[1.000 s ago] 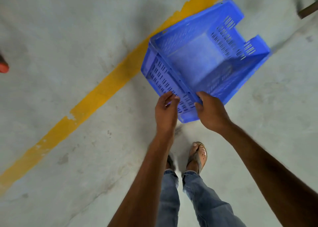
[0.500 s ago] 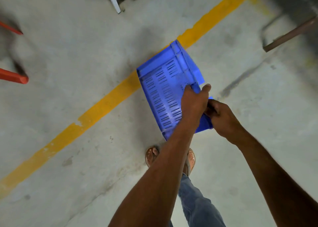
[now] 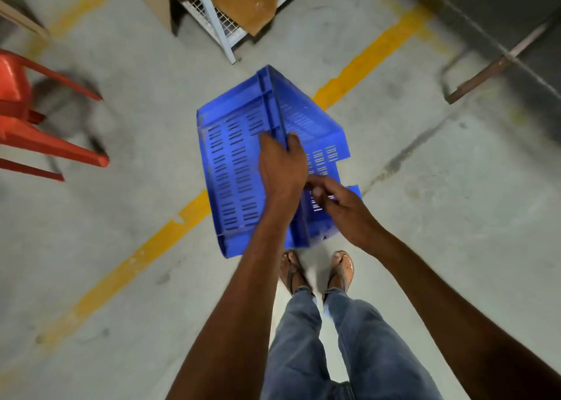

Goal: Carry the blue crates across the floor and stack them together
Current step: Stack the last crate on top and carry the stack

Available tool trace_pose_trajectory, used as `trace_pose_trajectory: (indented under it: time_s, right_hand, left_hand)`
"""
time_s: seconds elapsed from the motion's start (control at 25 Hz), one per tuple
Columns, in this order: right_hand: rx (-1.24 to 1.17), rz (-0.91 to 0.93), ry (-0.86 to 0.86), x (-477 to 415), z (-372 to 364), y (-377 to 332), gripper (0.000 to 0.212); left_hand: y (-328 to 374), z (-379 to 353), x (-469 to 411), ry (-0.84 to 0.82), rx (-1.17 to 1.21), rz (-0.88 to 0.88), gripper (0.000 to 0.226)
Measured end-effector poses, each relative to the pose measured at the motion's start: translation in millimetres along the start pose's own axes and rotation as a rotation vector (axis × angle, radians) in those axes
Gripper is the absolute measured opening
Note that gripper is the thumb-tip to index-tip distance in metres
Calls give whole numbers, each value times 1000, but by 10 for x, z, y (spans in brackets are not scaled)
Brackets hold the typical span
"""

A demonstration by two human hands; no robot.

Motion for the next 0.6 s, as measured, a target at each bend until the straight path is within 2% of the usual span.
trace_pose_trajectory:
  time_s: [0.12, 0.24, 0.32, 0.4, 0.48, 0.6]
  right_hand:
    - [175, -22, 339, 11, 112, 110, 20]
    - [440, -228, 458, 106, 449, 354, 35]
    - [515, -427, 453, 235, 710, 478, 50]
    - [417, -540, 380, 303, 892, 514, 58]
    - [241, -507, 277, 314, 964, 426, 47]
    - [188, -391, 215, 277, 973, 152, 34]
  left_hand:
    - [244, 578, 300, 16, 98, -99, 29]
    - [449, 1039, 700, 45, 109, -233, 21]
    - [543, 1316, 1016, 84, 147, -267, 26]
    - [609, 1536, 1310, 97, 231, -252, 33]
    - [635, 1704, 1613, 124, 286, -233, 35]
    - [575, 1922, 2045, 182, 365, -194, 35]
Point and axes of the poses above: each hand's wrist, its own x-axis away from the middle knuckle, its own z-axis out of the back of the hand, y = z × x, the point moved 2 cm from there along -x, towards the middle knuckle, and after that the axes turned 14 degrees about z, right-handed, at the moved point
